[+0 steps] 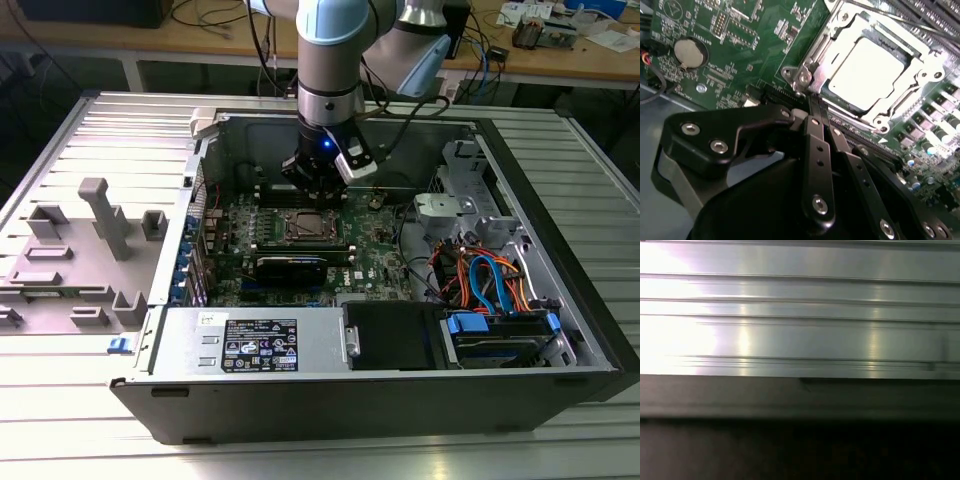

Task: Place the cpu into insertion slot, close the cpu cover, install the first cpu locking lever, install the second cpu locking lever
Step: 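Install the first cpu locking lever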

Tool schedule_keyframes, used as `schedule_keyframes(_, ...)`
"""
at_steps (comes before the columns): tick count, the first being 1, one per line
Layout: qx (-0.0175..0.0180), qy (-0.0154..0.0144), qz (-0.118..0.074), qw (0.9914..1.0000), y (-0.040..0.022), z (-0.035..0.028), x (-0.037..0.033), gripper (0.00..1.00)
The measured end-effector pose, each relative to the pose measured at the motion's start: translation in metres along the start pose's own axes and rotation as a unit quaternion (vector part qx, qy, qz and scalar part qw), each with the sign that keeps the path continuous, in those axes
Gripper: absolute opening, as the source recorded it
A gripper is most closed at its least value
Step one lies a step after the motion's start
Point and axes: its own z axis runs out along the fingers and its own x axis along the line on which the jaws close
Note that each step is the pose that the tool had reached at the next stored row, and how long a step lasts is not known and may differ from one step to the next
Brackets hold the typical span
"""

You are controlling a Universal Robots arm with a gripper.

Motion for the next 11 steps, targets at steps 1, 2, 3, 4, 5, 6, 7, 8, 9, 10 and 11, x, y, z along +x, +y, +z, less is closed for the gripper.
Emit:
schedule_keyframes(1,-0.0011,0.0000,0.000,1.00000,0.0000,0.0000,0.0000,0.11)
schedule_keyframes(2,-0.0023,-0.0001,0.000,1.00000,0.0002,0.0000,0.0000,0.11)
schedule_keyframes(3,-0.0029,-0.0003,0.000,1.00000,0.0002,-0.0003,-0.0001,0.11)
schedule_keyframes(4,-0.0030,-0.0003,0.000,1.00000,0.0003,-0.0011,-0.0001,0.11)
schedule_keyframes(5,-0.0034,-0.0005,0.000,0.99999,0.0004,-0.0018,-0.0002,0.11)
schedule_keyframes(6,-0.0030,-0.0002,0.000,1.00000,0.0004,-0.0029,-0.0002,0.11)
schedule_keyframes(7,-0.0027,-0.0001,0.000,1.00000,0.0003,-0.0040,-0.0002,0.11)
schedule_keyframes(8,-0.0026,-0.0002,0.000,1.00000,0.0003,-0.0047,-0.0002,0.11)
schedule_keyframes(9,-0.0024,-0.0002,0.000,1.00000,0.0002,-0.0051,-0.0002,0.11)
schedule_keyframes(10,-0.0020,-0.0002,0.000,1.00000,0.0002,-0.0051,-0.0003,0.11)
schedule_keyframes(11,-0.0007,-0.0001,0.000,1.00000,0.0001,-0.0052,-0.0003,0.11)
